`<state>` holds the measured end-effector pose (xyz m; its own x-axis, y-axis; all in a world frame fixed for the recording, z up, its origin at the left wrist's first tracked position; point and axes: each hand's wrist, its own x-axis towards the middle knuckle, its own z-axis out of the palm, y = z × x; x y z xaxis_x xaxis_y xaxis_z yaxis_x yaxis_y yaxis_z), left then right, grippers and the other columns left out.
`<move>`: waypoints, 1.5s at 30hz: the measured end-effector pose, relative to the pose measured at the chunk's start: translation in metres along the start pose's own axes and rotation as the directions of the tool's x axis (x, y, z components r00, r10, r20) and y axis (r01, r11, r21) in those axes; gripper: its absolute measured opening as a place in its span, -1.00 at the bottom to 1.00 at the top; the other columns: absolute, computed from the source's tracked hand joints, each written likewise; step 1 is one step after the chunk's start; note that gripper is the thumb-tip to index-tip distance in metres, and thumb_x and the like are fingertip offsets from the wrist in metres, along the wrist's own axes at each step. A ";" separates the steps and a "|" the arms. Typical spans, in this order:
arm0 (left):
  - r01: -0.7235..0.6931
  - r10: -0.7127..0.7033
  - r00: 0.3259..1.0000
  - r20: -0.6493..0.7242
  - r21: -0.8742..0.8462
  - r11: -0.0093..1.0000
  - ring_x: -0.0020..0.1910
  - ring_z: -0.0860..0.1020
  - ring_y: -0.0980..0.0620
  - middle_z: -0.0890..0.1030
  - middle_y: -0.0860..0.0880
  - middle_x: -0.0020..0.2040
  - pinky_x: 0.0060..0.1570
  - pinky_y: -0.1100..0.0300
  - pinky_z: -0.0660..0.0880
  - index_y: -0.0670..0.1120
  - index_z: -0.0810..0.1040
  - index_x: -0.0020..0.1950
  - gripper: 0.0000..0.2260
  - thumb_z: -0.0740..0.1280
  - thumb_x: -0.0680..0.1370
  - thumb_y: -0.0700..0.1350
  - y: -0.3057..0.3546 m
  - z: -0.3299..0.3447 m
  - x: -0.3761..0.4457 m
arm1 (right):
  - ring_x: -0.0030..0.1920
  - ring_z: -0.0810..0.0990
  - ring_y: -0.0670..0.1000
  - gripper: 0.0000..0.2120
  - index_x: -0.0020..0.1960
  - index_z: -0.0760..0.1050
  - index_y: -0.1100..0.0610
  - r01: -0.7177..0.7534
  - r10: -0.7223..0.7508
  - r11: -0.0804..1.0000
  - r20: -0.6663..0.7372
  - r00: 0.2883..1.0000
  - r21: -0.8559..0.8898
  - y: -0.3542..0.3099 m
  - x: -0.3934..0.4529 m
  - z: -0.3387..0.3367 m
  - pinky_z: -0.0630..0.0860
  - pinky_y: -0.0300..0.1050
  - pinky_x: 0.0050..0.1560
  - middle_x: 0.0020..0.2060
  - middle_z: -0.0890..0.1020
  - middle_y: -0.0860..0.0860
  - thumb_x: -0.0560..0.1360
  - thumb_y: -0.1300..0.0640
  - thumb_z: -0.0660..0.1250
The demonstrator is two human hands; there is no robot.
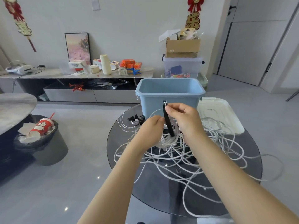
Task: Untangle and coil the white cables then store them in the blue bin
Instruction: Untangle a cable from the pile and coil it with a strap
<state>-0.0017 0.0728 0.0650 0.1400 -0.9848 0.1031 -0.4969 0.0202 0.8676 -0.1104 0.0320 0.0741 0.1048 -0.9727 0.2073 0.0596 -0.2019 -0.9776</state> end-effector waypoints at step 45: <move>-0.096 0.035 0.972 -0.233 -0.254 0.962 -0.33 0.42 0.12 0.47 0.04 -0.31 -0.21 0.20 0.38 -0.03 0.37 -0.17 -0.83 0.21 0.62 -0.07 -0.011 0.016 0.006 | -0.12 0.56 -0.19 -0.70 0.05 0.51 -0.01 0.111 -0.040 0.950 0.242 0.970 -0.291 0.024 -0.003 -0.035 0.51 -0.30 -0.02 -0.11 0.61 -0.12 0.37 0.17 0.50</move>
<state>-0.0090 0.0642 0.0486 0.3179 -0.9162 0.2442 -0.2738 0.1579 0.9487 -0.1438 0.0265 0.0485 0.3391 -0.9073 0.2486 -0.2204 -0.3335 -0.9166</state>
